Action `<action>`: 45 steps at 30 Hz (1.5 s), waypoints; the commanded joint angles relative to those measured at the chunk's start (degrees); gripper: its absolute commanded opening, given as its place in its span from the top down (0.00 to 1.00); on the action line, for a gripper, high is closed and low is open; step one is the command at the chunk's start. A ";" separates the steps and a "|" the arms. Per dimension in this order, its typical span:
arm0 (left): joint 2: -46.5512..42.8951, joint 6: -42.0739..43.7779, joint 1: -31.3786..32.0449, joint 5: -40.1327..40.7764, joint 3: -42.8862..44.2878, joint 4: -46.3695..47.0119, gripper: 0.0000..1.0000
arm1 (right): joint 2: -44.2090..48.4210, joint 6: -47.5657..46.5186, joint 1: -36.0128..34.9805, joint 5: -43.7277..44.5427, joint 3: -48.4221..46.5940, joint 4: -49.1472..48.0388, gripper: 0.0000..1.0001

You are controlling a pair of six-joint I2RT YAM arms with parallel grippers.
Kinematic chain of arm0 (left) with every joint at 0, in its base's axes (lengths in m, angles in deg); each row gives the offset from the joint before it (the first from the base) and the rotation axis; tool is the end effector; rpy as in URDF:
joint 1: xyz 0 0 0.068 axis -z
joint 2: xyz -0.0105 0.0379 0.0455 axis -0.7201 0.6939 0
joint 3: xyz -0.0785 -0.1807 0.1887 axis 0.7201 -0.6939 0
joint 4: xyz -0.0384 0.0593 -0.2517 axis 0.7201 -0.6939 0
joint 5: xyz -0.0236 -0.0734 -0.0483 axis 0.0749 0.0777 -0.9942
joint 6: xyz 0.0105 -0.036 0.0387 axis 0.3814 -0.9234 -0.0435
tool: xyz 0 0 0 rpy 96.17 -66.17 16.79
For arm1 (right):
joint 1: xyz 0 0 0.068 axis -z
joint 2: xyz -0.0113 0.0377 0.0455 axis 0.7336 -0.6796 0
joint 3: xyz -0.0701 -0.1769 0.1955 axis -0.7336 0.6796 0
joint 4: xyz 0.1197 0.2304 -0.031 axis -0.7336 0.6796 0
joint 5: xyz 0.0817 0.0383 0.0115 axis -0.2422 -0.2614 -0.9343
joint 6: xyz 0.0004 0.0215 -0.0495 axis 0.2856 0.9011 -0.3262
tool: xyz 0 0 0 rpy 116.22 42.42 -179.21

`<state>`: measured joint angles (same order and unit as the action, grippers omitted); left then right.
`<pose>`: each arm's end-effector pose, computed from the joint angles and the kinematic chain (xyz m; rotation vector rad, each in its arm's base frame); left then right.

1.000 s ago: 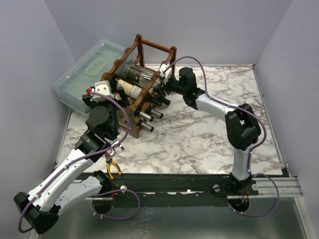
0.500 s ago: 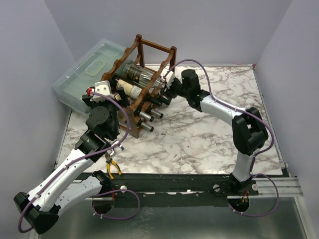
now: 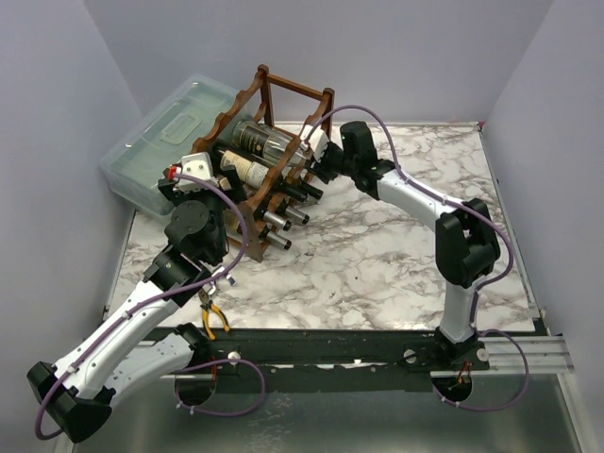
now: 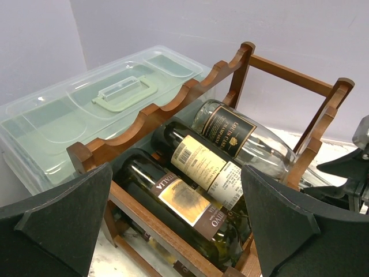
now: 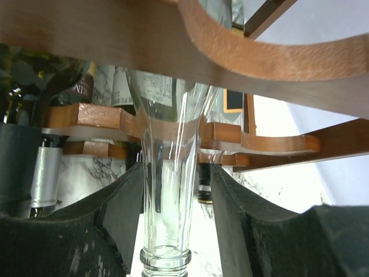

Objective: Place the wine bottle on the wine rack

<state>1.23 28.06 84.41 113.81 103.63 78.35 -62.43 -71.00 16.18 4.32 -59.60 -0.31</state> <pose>0.1567 -0.0907 0.3878 -0.2057 1.4749 0.0418 0.3869 0.2463 0.2752 -1.2517 1.5155 0.2867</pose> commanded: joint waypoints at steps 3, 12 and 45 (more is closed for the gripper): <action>0.21 -0.61 -0.19 -0.71 -0.72 0.70 0.06 | -3.25 -2.19 0.48 2.03 -3.20 5.60 0.47; 0.49 -0.35 -0.28 -0.29 -0.74 0.77 0.06 | -3.96 -2.91 0.51 0.56 -1.98 2.63 0.76; 0.18 0.18 -0.23 0.41 -0.98 1.07 0.07 | -5.93 4.16 0.69 1.78 5.87 -19.05 0.42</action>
<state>1.93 28.12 84.41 113.85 103.39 78.35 -69.18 -71.42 16.66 3.82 -57.70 -12.75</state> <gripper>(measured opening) 0.935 0.536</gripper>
